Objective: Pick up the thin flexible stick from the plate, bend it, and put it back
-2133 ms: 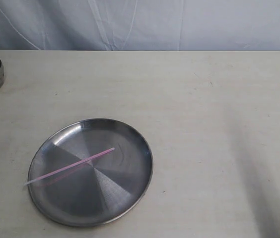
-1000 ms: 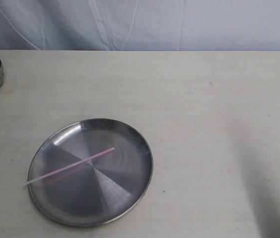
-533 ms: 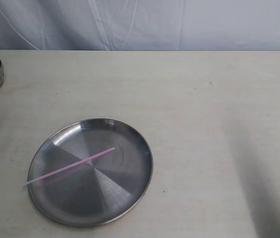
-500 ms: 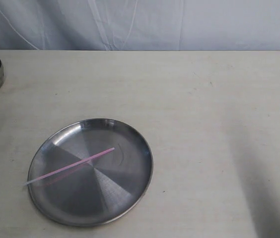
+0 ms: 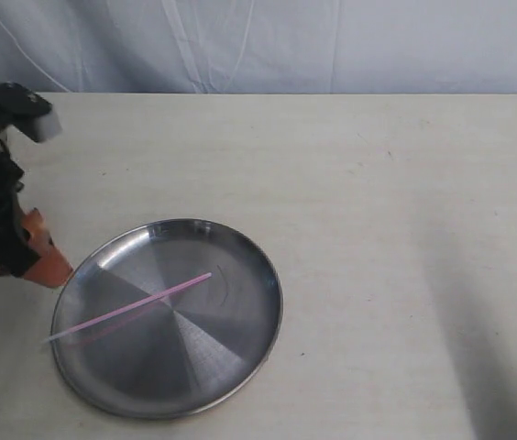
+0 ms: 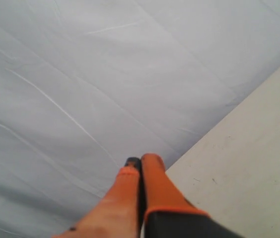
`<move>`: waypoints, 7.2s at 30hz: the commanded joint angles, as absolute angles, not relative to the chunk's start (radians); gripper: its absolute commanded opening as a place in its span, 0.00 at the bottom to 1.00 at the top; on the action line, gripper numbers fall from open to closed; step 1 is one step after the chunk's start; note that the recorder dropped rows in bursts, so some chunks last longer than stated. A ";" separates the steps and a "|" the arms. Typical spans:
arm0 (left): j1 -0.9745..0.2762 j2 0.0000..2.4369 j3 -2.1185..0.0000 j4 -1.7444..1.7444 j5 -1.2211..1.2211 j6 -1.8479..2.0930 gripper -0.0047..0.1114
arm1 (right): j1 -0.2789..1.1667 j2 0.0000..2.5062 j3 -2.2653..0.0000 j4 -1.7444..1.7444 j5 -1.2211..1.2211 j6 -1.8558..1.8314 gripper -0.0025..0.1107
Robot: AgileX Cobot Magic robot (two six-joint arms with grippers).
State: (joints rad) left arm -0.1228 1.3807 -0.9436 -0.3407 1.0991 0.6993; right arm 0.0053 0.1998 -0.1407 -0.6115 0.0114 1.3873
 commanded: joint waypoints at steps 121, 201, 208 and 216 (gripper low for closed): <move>-0.330 1.593 -1.092 -0.645 1.221 0.847 0.04 | 0.687 1.268 -0.774 0.219 0.299 0.173 0.56; -0.332 1.704 -1.214 -1.081 1.018 0.913 0.04 | 0.689 1.404 -0.774 -0.034 0.330 0.234 0.01; -0.332 1.729 -1.224 -1.055 1.016 0.884 0.04 | 0.689 1.404 -0.774 -0.067 0.320 0.245 0.01; -0.332 1.735 -1.224 -1.025 0.960 0.798 0.04 | 0.689 1.404 -0.774 -0.137 0.331 0.247 0.01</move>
State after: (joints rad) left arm -0.3294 1.7331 -1.2137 -1.0180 1.0403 0.8370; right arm 0.6837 1.4012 -0.7785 -0.0967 0.2923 0.2543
